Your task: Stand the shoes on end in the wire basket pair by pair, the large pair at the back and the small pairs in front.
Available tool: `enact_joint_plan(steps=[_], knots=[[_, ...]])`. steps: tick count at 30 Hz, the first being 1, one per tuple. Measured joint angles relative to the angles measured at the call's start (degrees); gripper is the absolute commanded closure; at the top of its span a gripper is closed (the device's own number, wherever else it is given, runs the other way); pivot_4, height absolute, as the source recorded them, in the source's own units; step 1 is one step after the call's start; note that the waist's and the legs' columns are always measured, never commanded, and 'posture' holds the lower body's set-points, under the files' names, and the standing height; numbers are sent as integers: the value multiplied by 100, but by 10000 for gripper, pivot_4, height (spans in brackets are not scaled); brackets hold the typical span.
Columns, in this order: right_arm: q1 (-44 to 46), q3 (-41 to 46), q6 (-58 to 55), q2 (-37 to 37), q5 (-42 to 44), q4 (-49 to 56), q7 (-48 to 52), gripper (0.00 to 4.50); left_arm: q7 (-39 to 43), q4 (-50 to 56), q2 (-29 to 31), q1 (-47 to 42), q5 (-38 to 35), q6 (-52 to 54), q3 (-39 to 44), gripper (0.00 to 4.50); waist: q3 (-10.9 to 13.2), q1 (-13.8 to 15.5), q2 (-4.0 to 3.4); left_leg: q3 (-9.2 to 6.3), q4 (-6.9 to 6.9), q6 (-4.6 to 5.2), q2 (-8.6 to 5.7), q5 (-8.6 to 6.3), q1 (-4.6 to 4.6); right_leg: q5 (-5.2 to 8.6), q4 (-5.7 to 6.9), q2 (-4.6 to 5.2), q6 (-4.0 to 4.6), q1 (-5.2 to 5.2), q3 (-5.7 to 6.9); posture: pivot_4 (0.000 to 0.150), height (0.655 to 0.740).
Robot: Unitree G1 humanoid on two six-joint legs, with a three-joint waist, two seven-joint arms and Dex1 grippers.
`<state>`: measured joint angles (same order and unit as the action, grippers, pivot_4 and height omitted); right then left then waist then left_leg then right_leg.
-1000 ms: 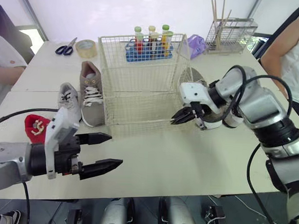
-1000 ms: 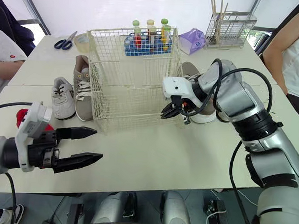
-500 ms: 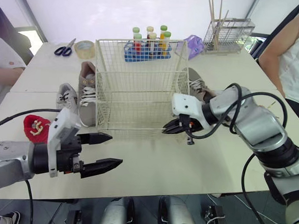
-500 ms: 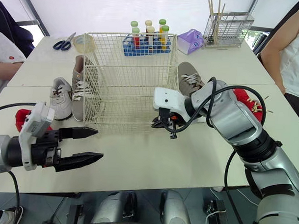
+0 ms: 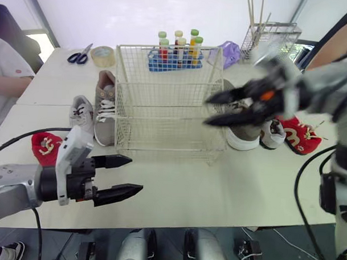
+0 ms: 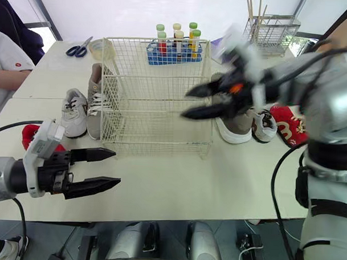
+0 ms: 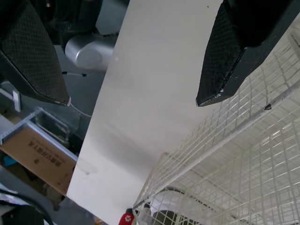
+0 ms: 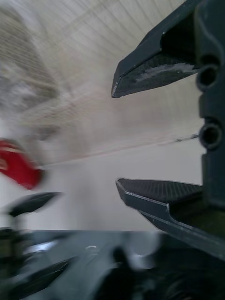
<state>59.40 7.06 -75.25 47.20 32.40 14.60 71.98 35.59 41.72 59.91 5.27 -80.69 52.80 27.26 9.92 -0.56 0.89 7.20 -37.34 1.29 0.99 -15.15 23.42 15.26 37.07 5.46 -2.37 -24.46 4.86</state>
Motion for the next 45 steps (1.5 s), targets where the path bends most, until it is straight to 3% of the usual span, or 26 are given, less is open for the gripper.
enact_joint_plan(steps=[2, 4, 6, 8, 10, 14, 21, 36, 39, 45], knots=[[-527, 718, 36, -4, -21, -246, -491, 15355, -263, -63, -97, -305, -295, -63, -202, 0, -18, 8, 29, -4, 1, 2, -3, -3, 0, 0, -6, 6, 1, 8, 4, 1500, 7400], [-1231, 1106, 114, -125, -124, -351, -968, 9918, -350, -81, -51, -454, -597, -53, -346, 0, -20, -27, 32, 3, 3, 5, -7, -4, 0, -1, -7, 14, 0, 7, 3, 1500, 7400], [-2691, 1448, 328, -129, -188, -43, -1237, 1229, -377, -50, 41, -804, -781, -40, -555, 0, -22, 1, 31, 1, 5, 26, -7, 4, 0, -3, -5, 14, -8, 13, 11, 1500, 7400], [-4087, 1589, 643, -267, -197, 529, -1361, 461, -519, -76, 39, -1073, -829, -59, -720, 0, -14, 25, -6, 2, 11, 27, -8, 6, 5, -8, -4, 10, -32, 7, 12, 1500, 7400], [-4679, 1730, 966, -697, -197, 971, -1721, 461, -648, -104, -4, -1210, -879, -68, -924, 0, 7, -72, -48, 15, 9, 19, -4, 13, -2, -27, 4, 0, -80, 3, 1, 1500, 7400], [-4866, 2143, 1729, -1484, -263, 1526, -2690, 461, -856, -25, -181, -1254, -931, -74, -1306, 0, 9, -143, -44, 12, 5, 3, 13, 22, -16, -32, 15, -23, -91, 9, 4, 1500, 7400], [-5191, 1762, 2515, -2086, -586, 1599, -3847, 461, -1187, 238, -399, -1072, -868, -134, -1576, 0, 8, -16, -39, 8, 0, -13, 16, 33, -12, -33, 11, -36, -87, 11, 0, 1500, 7400], [-4394, 1070, 3801, -2542, -1200, -449, -4960, 461, -1681, 556, -660, -640, -494, -477, -1726, 0, 8, -8, -37, 8, -3, -12, 23, 33, -10, -34, 12, -46, -85, 11, -1, 1500, 7400], [-4324, 880, 4069, -2583, -1291, -686, -4976, 8607, -1678, 562, -689, -565, -400, -495, -1728, 0, 7, -25, -37, 9, -4, -12, 23, 33, -12, -34, 13, -46, -86, 11, -2, 1500, 7400], [-4296, 733, 4525, -2529, -1479, -688, -5035, 33088, -1649, 564, -696, -446, -300, -576, -1707, 0, -4, -48, -22, 11, -4, -15, 32, 35, -19, -35, 14, -52, -84, 16, -2, 1500, 7400]])
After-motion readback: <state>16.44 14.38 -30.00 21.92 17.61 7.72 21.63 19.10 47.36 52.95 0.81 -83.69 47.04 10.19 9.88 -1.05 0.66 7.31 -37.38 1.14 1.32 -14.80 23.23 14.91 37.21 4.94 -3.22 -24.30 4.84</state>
